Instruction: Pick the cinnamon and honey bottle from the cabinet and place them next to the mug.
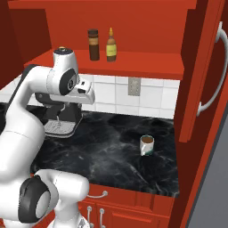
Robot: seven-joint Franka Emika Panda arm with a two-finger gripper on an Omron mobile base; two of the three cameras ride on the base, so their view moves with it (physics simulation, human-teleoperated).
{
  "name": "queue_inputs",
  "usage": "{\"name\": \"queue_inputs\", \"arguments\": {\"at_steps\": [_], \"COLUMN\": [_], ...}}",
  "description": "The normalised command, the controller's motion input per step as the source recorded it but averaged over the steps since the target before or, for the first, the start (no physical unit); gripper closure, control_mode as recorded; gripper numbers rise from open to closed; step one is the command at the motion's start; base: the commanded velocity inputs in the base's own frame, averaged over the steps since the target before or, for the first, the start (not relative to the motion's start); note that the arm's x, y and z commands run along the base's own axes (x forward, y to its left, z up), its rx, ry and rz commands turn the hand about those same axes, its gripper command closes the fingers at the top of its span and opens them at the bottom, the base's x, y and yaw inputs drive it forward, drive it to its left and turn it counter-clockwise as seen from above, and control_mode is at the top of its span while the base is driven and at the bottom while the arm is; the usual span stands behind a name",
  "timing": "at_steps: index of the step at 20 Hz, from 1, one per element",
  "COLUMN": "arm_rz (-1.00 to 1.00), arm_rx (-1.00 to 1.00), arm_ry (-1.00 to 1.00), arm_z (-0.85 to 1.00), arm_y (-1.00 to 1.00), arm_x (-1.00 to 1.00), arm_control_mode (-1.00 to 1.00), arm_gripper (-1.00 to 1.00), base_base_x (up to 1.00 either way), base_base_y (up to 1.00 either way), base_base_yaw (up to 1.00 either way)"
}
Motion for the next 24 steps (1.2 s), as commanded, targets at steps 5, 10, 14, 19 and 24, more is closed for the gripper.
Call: {"name": "queue_inputs", "arguments": {"at_steps": [5, 10, 14, 19, 24], "arm_rz": [0.0, 0.0, 0.0, -0.02, -0.08], "arm_rx": [0.03, 0.1, 0.08, 0.07, 0.03], "arm_ry": [-0.06, -0.2, -0.2, -0.15, -0.04], "arm_z": [0.01, 0.29, 0.55, 0.67, 0.59], "arm_y": [0.0, 0.0, 0.0, 0.01, 0.06], "arm_x": [-0.08, -0.11, 0.0, 0.02, 0.04], "arm_control_mode": [-1.0, -1.0, -1.0, -1.0, -1.0], "arm_gripper": [-1.0, -1.0, -1.0, -1.0, -1.0], "base_base_x": [0.0, 0.0, 0.0, 0.0, 0.0], "base_base_y": [0.0, 0.0, 0.0, 0.0, 0.0], "base_base_yaw": [0.0, 0.0, 0.0, 0.0, 0.0]}}
